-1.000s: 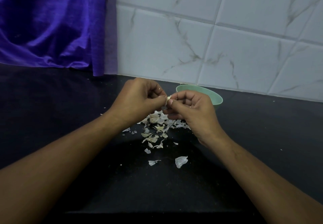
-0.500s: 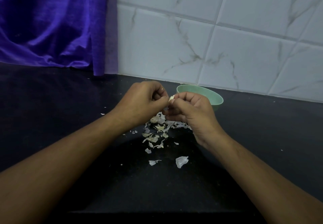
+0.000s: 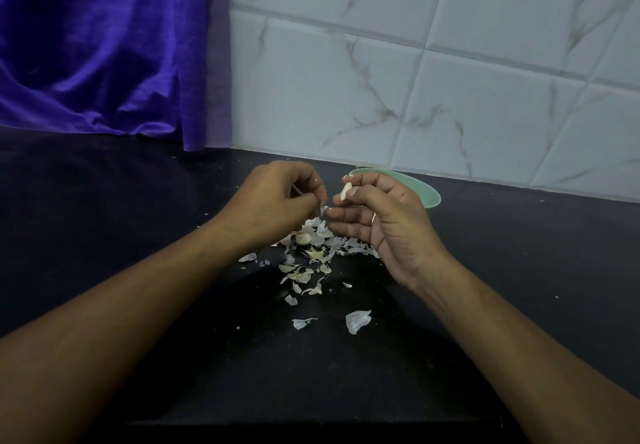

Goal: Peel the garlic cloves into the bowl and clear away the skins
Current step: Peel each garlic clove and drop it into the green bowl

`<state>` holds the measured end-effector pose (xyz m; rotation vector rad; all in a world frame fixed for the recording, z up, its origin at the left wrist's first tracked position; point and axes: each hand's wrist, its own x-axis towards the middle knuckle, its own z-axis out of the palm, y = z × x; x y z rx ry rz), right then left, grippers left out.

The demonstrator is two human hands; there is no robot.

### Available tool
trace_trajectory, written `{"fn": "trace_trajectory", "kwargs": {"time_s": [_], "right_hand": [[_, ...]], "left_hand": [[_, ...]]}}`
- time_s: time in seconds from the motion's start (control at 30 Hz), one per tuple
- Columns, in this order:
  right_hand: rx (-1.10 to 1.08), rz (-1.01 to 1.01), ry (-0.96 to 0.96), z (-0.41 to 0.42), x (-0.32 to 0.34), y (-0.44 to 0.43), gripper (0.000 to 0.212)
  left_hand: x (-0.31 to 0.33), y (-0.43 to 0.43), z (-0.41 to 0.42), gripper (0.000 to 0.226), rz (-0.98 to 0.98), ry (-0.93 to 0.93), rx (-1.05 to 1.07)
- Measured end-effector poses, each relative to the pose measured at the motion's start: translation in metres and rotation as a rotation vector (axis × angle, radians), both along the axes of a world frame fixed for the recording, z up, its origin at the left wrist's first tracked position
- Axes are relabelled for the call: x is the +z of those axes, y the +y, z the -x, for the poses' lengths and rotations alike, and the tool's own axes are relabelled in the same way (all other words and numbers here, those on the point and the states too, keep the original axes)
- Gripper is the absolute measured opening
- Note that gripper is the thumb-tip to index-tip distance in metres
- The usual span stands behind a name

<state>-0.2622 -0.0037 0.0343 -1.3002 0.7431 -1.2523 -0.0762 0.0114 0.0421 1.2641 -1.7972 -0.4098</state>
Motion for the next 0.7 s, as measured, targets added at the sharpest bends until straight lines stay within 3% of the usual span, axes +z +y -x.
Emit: {"fn": "trace_trajectory", "kwargs": {"time_s": [0.13,0.27,0.33,0.7], "right_hand": [[0.016,0.006,0.019,0.0002,-0.0005,-0.0007,0.022],[0.041,0.038,0.072,0.0003,-0.0034,-0.0013,0.022],[0.051,0.089,0.107,0.0003,-0.0057,-0.0013,0.021],[0.005,0.264,0.180,-0.0006,-0.0064,0.0023,0.026]], "left_hand": [[0.0014,-0.0002,0.0011,0.032,-0.077,0.071,-0.034],[-0.0013,-0.0034,0.0003,0.021,-0.136,0.153,-0.085],[-0.0023,-0.0045,-0.0003,0.012,-0.123,0.187,-0.101],[-0.0023,-0.0069,-0.0022,0.019,-0.096,0.302,-0.107]]}}
